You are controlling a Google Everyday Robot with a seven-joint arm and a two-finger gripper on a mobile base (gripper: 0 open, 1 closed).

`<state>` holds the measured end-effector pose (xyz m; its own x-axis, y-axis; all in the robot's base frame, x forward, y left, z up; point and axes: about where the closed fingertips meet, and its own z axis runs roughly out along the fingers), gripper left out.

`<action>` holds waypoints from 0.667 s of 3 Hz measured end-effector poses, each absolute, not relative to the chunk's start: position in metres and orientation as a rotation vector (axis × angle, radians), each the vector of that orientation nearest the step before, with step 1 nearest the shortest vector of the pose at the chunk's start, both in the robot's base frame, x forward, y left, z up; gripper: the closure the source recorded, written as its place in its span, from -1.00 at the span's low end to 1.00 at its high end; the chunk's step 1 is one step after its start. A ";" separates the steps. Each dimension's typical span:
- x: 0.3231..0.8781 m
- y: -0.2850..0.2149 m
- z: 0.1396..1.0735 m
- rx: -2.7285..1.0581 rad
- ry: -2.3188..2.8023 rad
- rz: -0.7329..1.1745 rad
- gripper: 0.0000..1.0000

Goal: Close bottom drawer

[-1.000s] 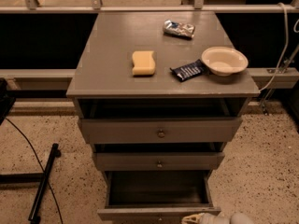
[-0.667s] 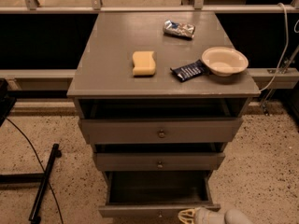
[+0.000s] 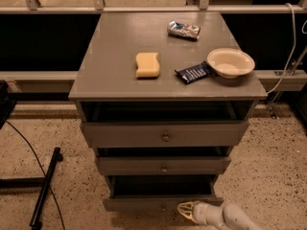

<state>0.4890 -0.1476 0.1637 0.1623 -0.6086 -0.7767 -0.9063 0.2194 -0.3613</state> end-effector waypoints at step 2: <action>0.539 -0.156 0.149 -1.369 1.593 0.228 1.00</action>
Offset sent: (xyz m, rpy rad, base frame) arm 0.0780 -0.0194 -0.0189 -0.0306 -0.1131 -0.2469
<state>0.5391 -0.1560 0.1493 0.1208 -0.6483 -0.7517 -0.8329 0.3459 -0.4321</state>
